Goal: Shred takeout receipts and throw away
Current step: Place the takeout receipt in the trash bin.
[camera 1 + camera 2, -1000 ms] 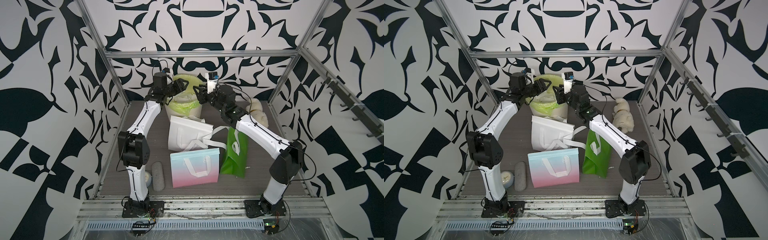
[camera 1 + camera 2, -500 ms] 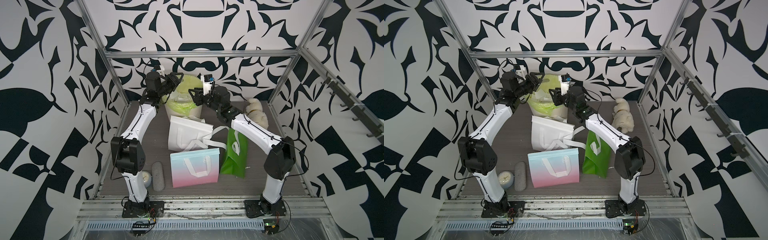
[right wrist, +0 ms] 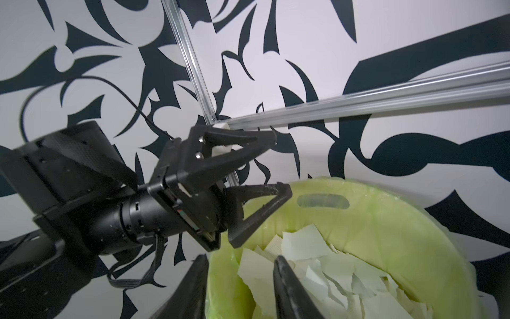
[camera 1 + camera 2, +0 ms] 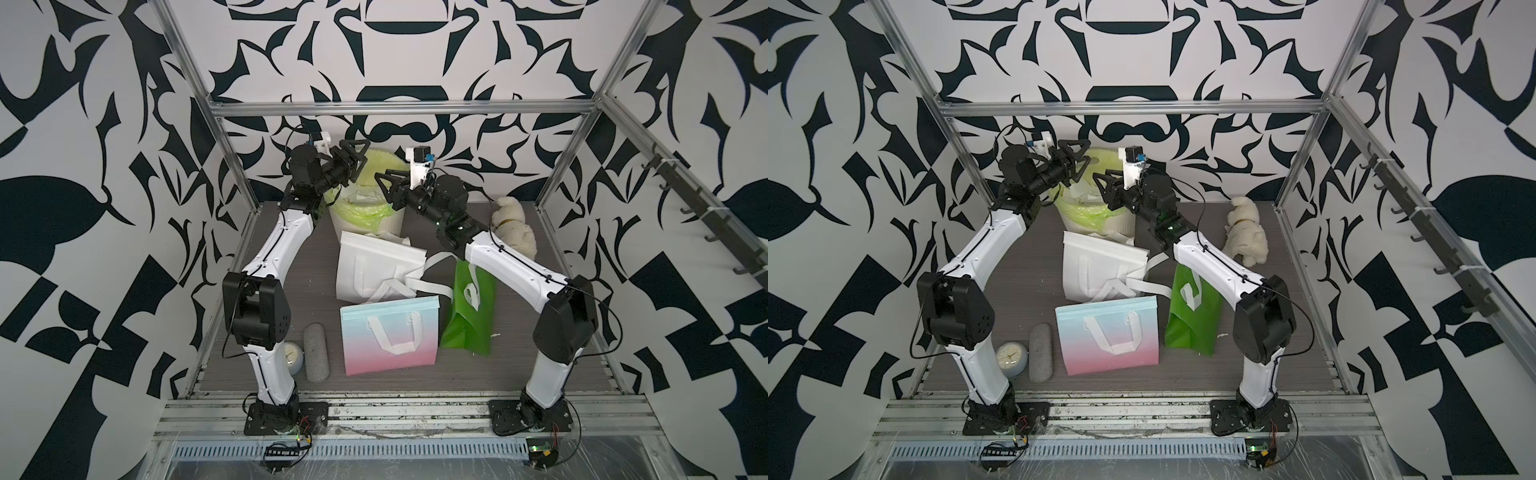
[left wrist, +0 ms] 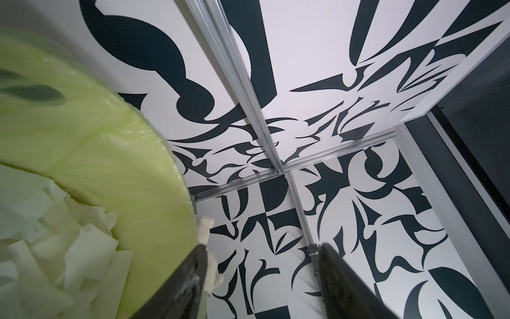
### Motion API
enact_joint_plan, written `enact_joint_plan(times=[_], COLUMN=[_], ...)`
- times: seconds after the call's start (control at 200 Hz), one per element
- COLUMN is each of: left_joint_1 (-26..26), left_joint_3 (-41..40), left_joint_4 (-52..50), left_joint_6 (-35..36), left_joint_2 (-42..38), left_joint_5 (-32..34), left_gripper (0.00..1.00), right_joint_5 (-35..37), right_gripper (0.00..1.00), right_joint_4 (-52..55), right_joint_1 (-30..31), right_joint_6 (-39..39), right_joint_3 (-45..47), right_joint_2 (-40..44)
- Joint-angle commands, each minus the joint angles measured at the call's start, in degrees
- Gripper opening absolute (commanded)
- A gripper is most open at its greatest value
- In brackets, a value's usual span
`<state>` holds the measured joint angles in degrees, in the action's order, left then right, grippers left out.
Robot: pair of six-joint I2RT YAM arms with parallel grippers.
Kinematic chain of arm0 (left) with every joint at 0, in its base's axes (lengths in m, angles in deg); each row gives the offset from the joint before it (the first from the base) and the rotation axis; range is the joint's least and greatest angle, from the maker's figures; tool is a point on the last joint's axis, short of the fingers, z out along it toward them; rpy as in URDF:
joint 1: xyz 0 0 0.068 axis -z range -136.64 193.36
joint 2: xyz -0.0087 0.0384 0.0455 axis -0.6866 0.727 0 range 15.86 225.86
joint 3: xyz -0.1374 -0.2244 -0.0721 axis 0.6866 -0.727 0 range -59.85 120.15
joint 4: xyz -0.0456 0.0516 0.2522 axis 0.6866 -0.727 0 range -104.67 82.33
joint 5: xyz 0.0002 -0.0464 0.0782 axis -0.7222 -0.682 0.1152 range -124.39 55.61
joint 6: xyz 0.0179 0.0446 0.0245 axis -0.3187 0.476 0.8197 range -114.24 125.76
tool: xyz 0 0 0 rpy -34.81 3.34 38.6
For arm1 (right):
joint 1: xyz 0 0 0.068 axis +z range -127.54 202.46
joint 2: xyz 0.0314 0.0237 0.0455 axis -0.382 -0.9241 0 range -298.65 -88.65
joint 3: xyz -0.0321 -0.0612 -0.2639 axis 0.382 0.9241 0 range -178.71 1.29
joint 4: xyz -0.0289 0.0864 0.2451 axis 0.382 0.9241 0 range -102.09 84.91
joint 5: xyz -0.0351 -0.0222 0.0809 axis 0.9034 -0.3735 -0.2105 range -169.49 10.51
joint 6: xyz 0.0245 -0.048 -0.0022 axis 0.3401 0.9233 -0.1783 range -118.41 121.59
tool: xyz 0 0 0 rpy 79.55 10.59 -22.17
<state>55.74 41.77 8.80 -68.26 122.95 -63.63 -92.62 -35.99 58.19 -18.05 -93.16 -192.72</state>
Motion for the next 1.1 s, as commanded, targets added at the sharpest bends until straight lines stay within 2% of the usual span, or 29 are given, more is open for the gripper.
enact_joint_plan(times=[0.0, 0.205, 0.305, 0.42, 0.465, 0.605, 0.74, 1.1], left_joint_1=[-0.23, -0.08, 0.09, 0.44, 0.54, 0.71, 0.89, 1.45], left_joint_3=[-0.71, -0.11, 0.13, 0.07, 0.11, 0.17, 0.16, 0.50], left_joint_4=[1.39, -0.17, -1.41, -1.63, -1.74, -2.71, -2.77, -3.26], left_joint_6=[-0.88, 0.23, 1.30, 1.85, 2.05, 2.48, 2.48, 2.48], left_joint_2=[0.40, 0.44, 0.40, 0.20, 0.15, 0.05, -0.04, 0.05], left_joint_5=[-0.96, -0.43, -0.21, 0.19, 0.31, 0.93, 1.20, 1.72], left_gripper=[0.66, 0.66, 0.64, 0.45, 0.34, 0.18, 0.13, 0.17], right_joint_5=[-1.86, -1.90, -1.73, -1.30, -1.04, 0.39, 2.11, 1.35], right_gripper=[0.41, 0.40, 0.34, 0.33, 0.32, 0.29, 0.23, 0.23], right_joint_4=[-4.21, -5.18, -6.96, -7.40, -7.70, -7.78, -7.43, -6.51], right_joint_1=[1.39, 2.33, 2.33, 2.42, 2.44, 2.46, 2.43, 2.42], right_joint_6=[-1.28, -3.75, -5.72, -7.08, -7.41, -7.61, -7.76, -7.87], right_joint_3=[-3.55, -7.96, -8.98, -9.90, -9.99, -9.91, -9.58, -10.99], right_joint_2=[0.49, -3.18, -4.50, -5.48, -5.63, -5.88, -5.97, -7.27])
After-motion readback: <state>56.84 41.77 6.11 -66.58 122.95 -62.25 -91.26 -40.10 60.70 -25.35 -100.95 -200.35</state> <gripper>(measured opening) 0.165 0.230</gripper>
